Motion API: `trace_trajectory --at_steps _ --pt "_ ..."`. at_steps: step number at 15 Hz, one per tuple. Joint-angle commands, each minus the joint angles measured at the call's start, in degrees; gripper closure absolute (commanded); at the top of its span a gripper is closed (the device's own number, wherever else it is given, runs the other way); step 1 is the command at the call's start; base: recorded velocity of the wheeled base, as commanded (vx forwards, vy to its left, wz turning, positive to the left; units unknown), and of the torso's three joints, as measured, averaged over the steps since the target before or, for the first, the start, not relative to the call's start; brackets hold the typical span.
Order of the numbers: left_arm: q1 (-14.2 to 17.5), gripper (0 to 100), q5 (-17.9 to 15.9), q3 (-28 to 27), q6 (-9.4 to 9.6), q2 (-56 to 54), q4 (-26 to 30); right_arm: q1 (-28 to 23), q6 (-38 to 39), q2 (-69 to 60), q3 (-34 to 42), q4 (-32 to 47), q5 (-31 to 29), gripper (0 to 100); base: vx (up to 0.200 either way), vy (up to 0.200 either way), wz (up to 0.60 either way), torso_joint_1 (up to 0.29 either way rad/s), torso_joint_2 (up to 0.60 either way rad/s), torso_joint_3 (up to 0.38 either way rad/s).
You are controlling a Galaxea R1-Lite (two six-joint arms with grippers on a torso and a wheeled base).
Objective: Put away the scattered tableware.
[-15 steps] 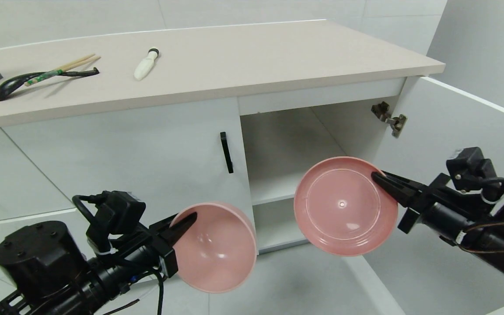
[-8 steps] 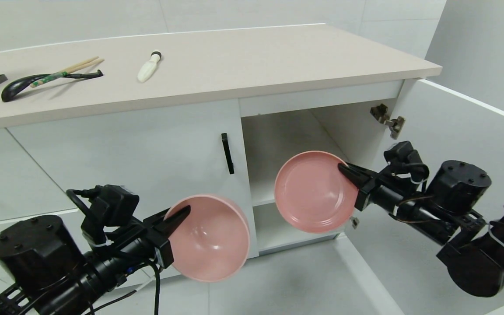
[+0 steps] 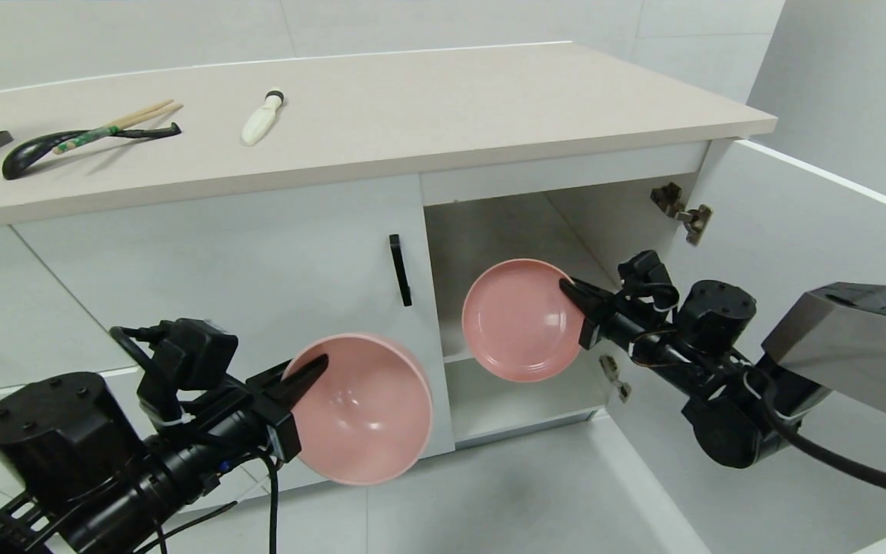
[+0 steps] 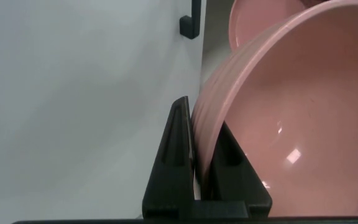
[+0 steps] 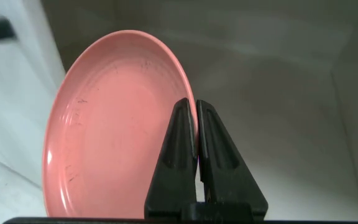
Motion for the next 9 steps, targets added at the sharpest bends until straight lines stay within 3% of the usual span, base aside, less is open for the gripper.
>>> trace_trajectory --at_steps 1,7,9 --pt "0.0 100 0.0 0.7 0.01 0.0 -0.1 -1.5 0.7 3.0 -0.6 -0.1 0.1 100 0.0 0.0 0.0 0.0 0.0 0.0" --pt "-0.8 100 -0.1 1.7 0.63 -0.4 -0.1 -1.1 0.8 -3.2 7.0 -0.1 0.0 100 0.0 0.0 0.0 0.0 0.0 0.0" --pt "-1.2 100 -0.1 3.2 0.8 -1.1 -0.1 -0.9 0.8 -4.1 9.0 -0.1 0.0 100 0.2 0.0 0.0 0.005 0.0 0.002"
